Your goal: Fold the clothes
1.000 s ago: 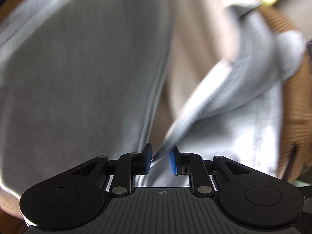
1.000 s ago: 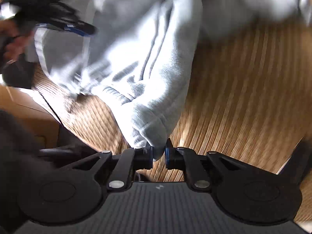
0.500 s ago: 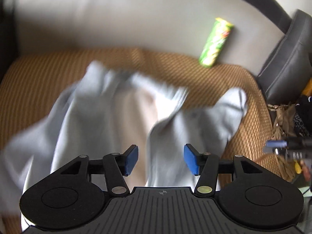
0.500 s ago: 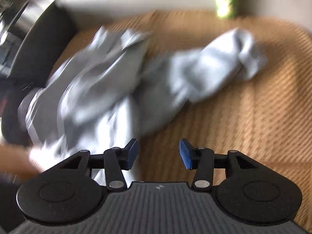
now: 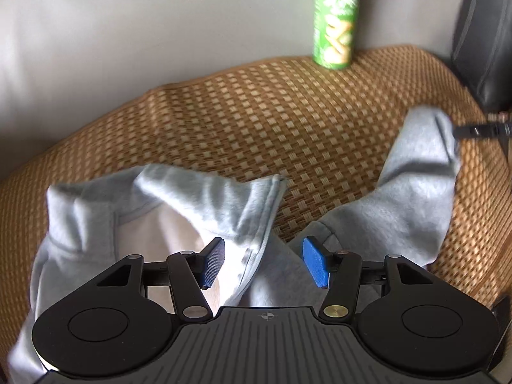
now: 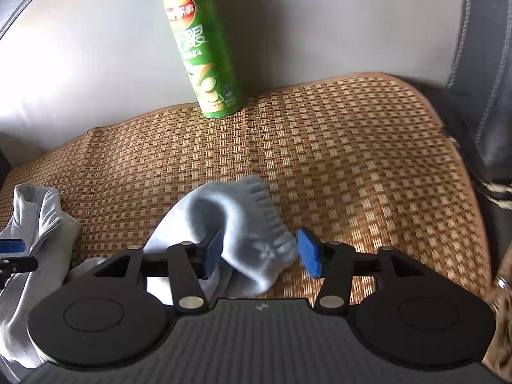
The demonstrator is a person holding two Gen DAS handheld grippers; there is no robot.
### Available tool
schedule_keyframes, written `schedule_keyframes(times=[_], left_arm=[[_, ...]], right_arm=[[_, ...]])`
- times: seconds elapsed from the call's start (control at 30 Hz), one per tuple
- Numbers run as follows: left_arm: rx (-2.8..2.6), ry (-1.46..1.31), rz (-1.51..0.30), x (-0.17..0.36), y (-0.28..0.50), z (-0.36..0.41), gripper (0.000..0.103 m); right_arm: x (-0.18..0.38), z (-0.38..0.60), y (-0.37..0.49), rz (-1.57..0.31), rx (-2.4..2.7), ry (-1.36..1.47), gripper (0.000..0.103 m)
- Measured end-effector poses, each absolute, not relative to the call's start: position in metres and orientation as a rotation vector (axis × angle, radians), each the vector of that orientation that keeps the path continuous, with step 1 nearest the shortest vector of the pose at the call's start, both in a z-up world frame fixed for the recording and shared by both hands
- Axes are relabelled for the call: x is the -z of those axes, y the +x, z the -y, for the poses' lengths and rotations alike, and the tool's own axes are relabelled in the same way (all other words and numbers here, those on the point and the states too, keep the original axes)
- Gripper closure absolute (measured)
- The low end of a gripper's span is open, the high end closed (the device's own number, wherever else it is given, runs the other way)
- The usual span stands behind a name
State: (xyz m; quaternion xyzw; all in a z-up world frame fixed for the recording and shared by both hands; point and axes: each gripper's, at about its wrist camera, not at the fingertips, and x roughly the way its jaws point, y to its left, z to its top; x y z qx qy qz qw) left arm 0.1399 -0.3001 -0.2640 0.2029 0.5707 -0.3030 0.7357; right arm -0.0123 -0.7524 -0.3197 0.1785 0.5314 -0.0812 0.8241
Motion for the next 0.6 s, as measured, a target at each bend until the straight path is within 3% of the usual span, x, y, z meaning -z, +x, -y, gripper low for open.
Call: schedule_keyframes(times=[0.1, 0.17, 0.23, 0.27, 0.3, 0.33, 0.37, 0.43, 0.6], left_arm=[[0.636, 0.535, -1.254, 0.279, 0.144, 0.312, 0.032], [0.61, 0.558, -1.271, 0.292, 0.15, 0.316, 0.032], [0.58, 0.558, -1.307, 0.304, 0.157, 0.315, 0.059], [0.557, 0.523, -1.327, 0.304, 0.162, 0.311, 0.083], [0.533, 0.485, -1.347, 0.304, 0.168, 0.306, 0.089], [0.512, 0.416, -1.351, 0.299, 0.173, 0.298, 0.093], [0.495, 0.353, -1.336, 0.29, 0.178, 0.29, 0.095], [0.466, 0.267, -1.265, 0.263, 0.183, 0.274, 0.096], [0.343, 0.103, -1.132, 0.211, 0.196, 0.225, 0.096]], right_arm=[[0.337, 0.76, 0.001, -1.136, 0.117, 0.393, 0.039], [0.348, 0.761, 0.009, -1.154, 0.117, 0.394, 0.032], [0.359, 0.76, 0.014, -1.195, 0.113, 0.42, 0.032], [0.364, 0.757, 0.016, -1.218, 0.105, 0.435, 0.035], [0.366, 0.754, 0.016, -1.234, 0.1, 0.432, 0.043], [0.365, 0.751, 0.014, -1.243, 0.096, 0.416, 0.069], [0.359, 0.749, 0.011, -1.237, 0.088, 0.419, 0.076], [0.334, 0.751, -0.003, -1.182, 0.073, 0.452, 0.081], [0.226, 0.775, -0.078, -0.951, 0.172, 0.464, 0.082]])
